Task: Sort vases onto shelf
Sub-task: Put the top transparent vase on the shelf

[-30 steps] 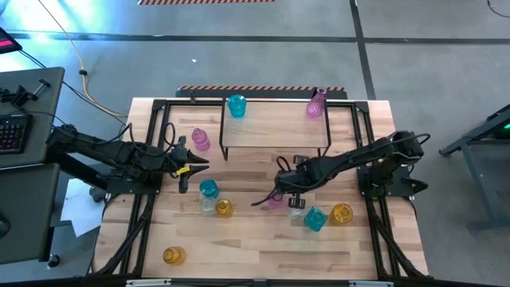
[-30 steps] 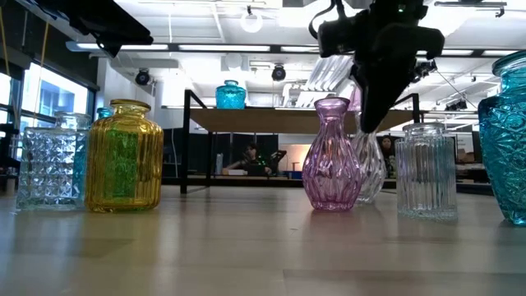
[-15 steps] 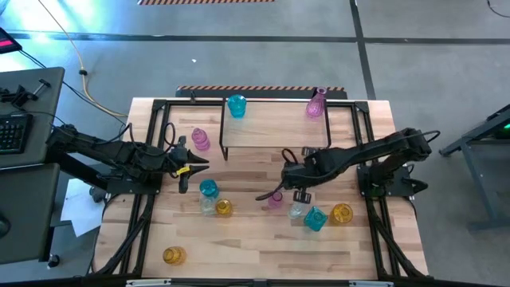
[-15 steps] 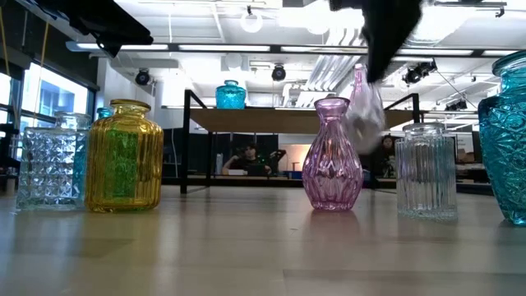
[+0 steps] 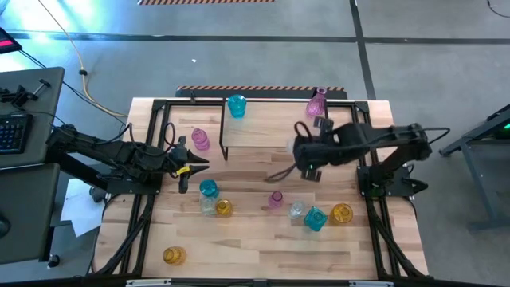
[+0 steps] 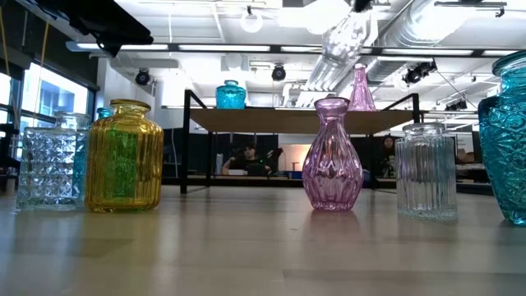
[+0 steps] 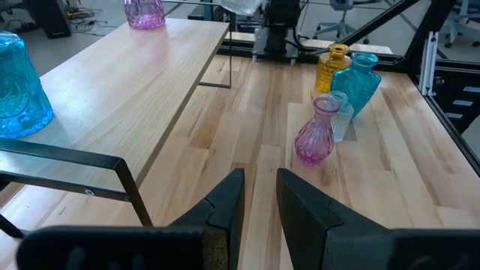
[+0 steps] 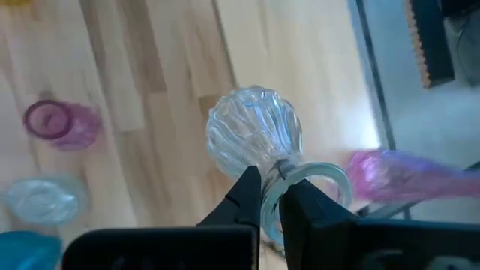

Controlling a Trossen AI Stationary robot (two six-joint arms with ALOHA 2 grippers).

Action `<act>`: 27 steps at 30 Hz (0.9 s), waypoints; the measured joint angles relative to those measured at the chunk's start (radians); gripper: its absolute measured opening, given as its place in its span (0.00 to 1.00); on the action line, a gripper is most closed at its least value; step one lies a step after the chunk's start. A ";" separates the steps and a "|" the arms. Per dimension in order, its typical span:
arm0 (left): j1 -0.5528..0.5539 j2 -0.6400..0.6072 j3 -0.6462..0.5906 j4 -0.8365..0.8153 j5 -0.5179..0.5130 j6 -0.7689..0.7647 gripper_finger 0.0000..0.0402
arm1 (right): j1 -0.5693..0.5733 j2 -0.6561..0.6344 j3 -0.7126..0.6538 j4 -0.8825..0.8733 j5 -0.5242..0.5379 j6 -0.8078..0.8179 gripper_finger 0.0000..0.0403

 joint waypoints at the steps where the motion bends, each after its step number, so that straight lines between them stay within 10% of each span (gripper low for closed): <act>1: 0.000 0.000 0.000 0.001 0.000 0.000 0.18 | -0.016 0.000 0.012 0.002 -0.001 -0.030 0.00; 27: 0.001 0.000 0.000 0.040 -0.011 0.014 0.18 | -0.450 0.141 0.031 -0.001 -0.193 -0.536 0.00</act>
